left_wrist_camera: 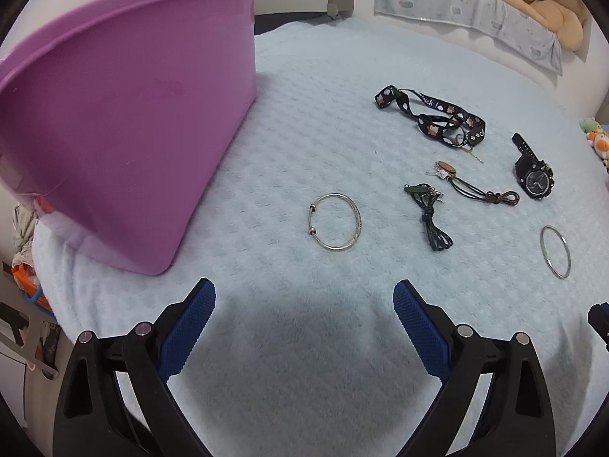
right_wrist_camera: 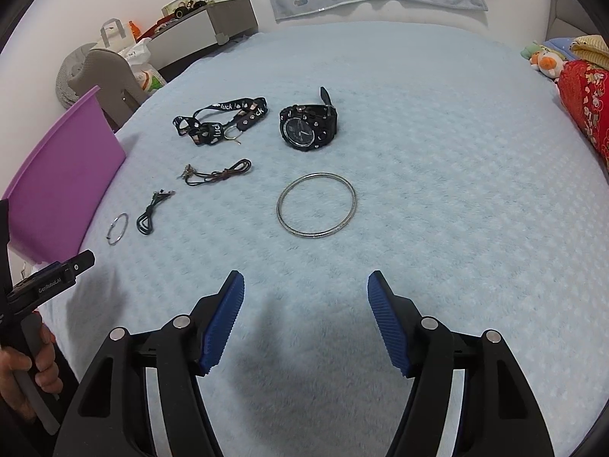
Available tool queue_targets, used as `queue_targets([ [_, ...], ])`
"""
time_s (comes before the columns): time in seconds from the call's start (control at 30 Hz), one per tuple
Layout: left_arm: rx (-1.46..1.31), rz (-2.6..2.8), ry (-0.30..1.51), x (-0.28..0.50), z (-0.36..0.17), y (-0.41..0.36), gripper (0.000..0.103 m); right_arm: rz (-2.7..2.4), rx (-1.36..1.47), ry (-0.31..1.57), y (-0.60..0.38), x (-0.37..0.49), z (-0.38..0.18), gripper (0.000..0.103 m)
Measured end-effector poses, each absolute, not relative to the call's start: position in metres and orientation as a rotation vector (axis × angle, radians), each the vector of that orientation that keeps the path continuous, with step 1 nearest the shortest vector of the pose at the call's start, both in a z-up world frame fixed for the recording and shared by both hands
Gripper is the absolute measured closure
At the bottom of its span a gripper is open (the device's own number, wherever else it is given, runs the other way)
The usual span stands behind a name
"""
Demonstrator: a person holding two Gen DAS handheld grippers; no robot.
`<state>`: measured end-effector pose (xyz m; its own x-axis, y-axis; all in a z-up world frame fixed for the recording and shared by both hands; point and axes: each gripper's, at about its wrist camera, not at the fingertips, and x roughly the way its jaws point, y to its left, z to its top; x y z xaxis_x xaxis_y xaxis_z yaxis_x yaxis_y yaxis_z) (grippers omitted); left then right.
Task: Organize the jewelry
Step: 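Move both tools over the bed toward the black cord keychain and silver hoop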
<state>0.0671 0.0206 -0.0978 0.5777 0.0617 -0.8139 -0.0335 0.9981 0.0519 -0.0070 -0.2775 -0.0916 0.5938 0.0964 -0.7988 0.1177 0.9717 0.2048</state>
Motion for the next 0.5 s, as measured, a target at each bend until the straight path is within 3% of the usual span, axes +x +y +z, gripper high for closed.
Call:
queue_targets([
  [0.5, 0.016, 0.007, 0.955, 0.094, -0.109, -0.009, 0.01, -0.028, 0.244, 0.957, -0.282, 0.03, -0.111, 0.038],
])
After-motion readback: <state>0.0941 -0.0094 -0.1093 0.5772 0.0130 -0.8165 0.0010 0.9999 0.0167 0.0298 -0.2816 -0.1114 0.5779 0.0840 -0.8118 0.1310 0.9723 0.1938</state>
